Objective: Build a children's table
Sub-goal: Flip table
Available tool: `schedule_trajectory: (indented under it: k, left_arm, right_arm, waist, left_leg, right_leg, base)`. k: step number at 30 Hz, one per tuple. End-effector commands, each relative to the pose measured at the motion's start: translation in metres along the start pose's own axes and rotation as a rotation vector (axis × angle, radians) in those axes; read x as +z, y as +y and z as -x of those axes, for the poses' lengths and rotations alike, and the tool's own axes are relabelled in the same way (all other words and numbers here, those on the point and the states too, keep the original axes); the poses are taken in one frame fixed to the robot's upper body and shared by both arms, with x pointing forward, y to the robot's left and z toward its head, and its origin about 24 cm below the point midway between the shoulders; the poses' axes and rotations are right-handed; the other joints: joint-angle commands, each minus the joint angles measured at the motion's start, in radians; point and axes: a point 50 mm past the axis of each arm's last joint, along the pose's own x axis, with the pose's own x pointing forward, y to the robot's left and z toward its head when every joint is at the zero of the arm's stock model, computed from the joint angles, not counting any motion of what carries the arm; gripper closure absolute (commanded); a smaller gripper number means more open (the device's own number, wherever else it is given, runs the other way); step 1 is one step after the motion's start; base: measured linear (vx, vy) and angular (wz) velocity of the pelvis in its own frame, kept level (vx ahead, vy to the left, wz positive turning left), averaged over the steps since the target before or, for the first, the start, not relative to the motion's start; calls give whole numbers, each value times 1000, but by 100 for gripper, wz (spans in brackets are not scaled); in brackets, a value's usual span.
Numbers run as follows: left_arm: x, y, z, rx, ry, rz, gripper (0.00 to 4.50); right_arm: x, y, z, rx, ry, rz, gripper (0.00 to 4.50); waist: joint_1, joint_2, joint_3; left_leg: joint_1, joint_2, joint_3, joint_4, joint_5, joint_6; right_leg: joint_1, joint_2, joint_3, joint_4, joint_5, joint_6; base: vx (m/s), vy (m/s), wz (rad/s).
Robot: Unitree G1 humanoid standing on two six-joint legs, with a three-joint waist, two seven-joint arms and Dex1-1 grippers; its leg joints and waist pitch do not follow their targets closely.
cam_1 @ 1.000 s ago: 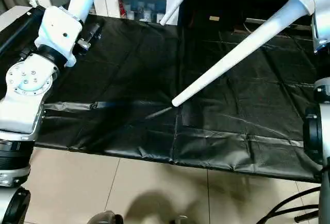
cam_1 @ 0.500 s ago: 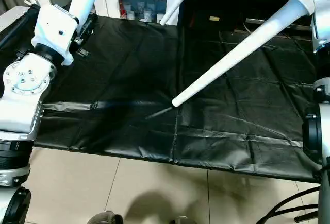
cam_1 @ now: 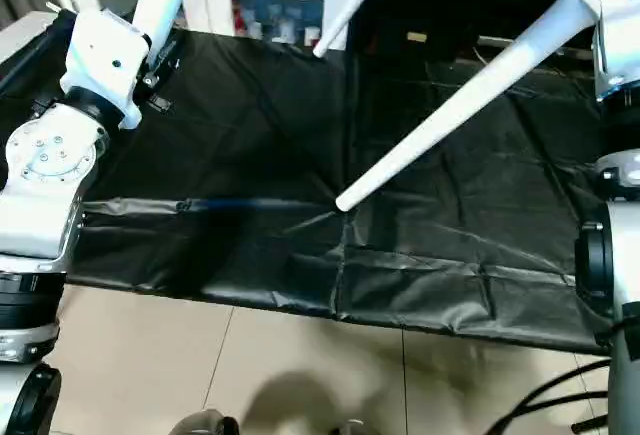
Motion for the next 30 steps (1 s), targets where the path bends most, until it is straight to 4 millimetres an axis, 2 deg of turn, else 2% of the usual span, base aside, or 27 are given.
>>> schedule_trajectory:
  k: [1,5,10,11,12,13,16,20,22,23,24,25,26,27,30]
  left_arm:
    - [8,-13,-3,-70,-38,-5,298]
    - [5,-12,-3,-67,-29,-7,298]
    - [0,-8,-1,-61,-8,-16,298]
    - [-1,-8,-1,-62,-4,-18,298]
    - [-2,-8,-1,-63,-2,-19,298]
    - [-3,-8,-1,-63,0,-19,298]
    - [-4,-9,-1,-68,4,-18,298]
    - [-9,-10,-1,-72,18,-17,298]
    - [-13,-10,-1,-70,31,-21,298]
    - [-14,-10,-1,-70,32,-22,298]
    - [-14,-10,-1,-70,32,-22,298]
    - [-16,-9,0,-68,39,-25,298]
    - [-16,-8,0,-68,40,-26,298]
    - [-17,-8,0,-67,43,-27,298]
    - [-20,-6,1,-67,49,-32,298]
  right_arm:
    - [6,12,-2,69,-49,-4,105]
    - [10,13,1,72,-109,-56,76]
    - [20,12,13,54,-225,-193,32]
    - [21,13,15,59,-237,-207,14]
    - [22,14,17,64,-246,-214,14]
    - [23,15,19,67,-254,-220,7]
    - [24,17,23,61,-277,-241,1]
    - [31,25,31,64,-346,-412,0]
    - [30,47,37,138,-321,-563,0]
    - [28,53,39,149,-305,-592,0]
    - [28,53,39,149,-305,-592,0]
    - [13,83,49,177,-237,-713,0]
    - [11,87,50,178,-226,-731,0]
    - [3,101,56,183,-190,-785,0]
    - [-20,143,79,174,-51,-933,0]
  waist:
    - [-4,-4,-86]
    - [-4,-6,-88]
    - [-2,-5,-91]
    - [-1,-2,-90]
    - [-2,-3,-90]
    - [0,2,-90]
    - [-1,1,-90]
    - [2,3,-89]
    - [1,4,-86]
    - [0,5,-82]
    - [-2,3,-84]
    - [-1,3,-82]
    - [4,6,-81]
    - [-2,5,-79]
    - [-3,2,-84]
  left_leg:
    - [35,57,-17,-61,-109,63]
    - [36,56,-17,-61,-114,59]
    - [34,57,-19,-61,-84,81]
    - [35,58,-20,-62,-83,84]
    - [34,58,-20,-63,-81,84]
    - [37,59,-21,-63,-86,82]
    - [38,58,-21,-65,-110,64]
    - [41,60,-23,-70,-110,61]
    - [43,59,-22,-73,-122,57]
    - [46,61,-25,-78,-156,43]
    - [50,60,-26,-79,-180,21]
    - [48,56,-22,-80,-180,10]
    - [53,59,-23,-81,-191,3]
    - [52,58,-25,-84,-210,-5]
    - [54,57,-26,-86,-227,-29]
  right_leg:
    - [56,-75,43,-55,12,-268]
    - [56,-76,42,-57,5,-268]
    - [60,-77,41,-52,49,-265]
    - [60,-77,41,-52,49,-263]
    - [60,-77,41,-53,50,-263]
    - [59,-78,40,-54,46,-264]
    - [58,-78,40,-58,12,-265]
    - [59,-79,40,-59,15,-253]
    - [59,-79,42,-65,-2,-245]
    - [59,-80,40,-70,-52,-235]
    - [59,-82,40,-73,-93,-228]
    - [60,-82,43,-81,-109,-218]
    - [55,-84,44,-82,-121,-213]
    - [54,-81,42,-83,-143,-211]
    - [53,-83,43,-87,-160,-196]
  base:
    - [0,0,0]
    - [0,0,0]
    - [0,0,0]
    - [0,0,0]
    - [0,0,0]
    - [0,0,0]
    - [0,0,0]
    - [0,0,0]
    - [0,0,0]
    - [0,0,0]
    - [0,0,0]
    - [0,0,0]
    - [0,0,0]
    - [0,0,0]
    - [0,0,0]
